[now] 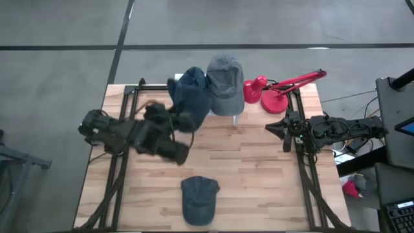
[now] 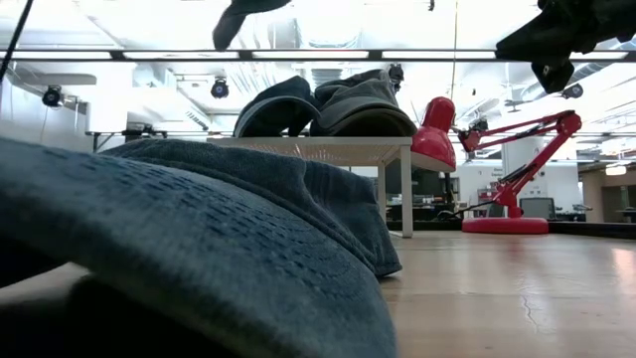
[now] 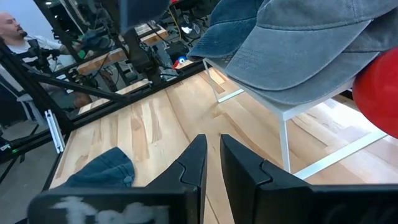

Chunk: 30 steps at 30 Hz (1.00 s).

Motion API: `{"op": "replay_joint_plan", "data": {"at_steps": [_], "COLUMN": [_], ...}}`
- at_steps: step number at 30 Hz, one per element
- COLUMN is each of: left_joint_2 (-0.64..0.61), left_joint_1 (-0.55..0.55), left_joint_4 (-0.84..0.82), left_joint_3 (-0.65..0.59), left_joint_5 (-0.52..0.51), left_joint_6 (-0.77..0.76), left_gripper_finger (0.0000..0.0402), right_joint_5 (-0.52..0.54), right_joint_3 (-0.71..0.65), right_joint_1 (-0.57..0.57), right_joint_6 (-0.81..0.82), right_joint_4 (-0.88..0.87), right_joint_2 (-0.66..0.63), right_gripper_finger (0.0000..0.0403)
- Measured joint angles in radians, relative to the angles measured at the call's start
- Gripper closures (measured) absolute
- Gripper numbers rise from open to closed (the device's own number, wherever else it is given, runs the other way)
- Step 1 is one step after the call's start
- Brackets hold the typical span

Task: Pick & Place hat
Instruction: Stack the left blue cap on the blue cap on the shelf

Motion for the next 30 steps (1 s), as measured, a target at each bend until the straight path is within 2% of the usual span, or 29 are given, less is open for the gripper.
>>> {"op": "replay_joint_plan", "data": {"at_steps": [5, 9, 12, 22, 30], "left_joint_2": [0.0, 0.0, 0.003, 0.041, 0.06], "left_joint_1": [0.141, 0.243, 0.301, 0.386, 0.434], "left_joint_4": [0.223, 0.403, 0.479, 0.484, 0.39], "left_joint_3": [0.039, 0.04, 0.036, 0.034, 0.034], "left_joint_5": [-0.008, 0.053, 0.093, 0.121, 0.153], "left_joint_6": [0.25, 0.46, 0.54, 0.503, 0.362], "left_gripper_finger": [0.0383, 0.0381, 0.0382, 0.0383, 0.0383], "right_joint_5": [0.0, 0.0, 0.0, 0.0, 0.0], "right_joint_3": [0.0, 0.0, 0.0, 0.0, 0.0], "right_joint_1": [0.0, 0.0, 0.0, 0.0, 0.0], "right_joint_6": [0.001, 0.001, 0.001, 0.001, 0.0], "right_joint_4": [0.0, 0.0, 0.0, 0.0, 0.0], "right_joint_2": [0.0, 0.0, 0.0, 0.0, 0.0], "right_gripper_finger": [0.0358, 0.0359, 0.0358, 0.0359, 0.0359]}}
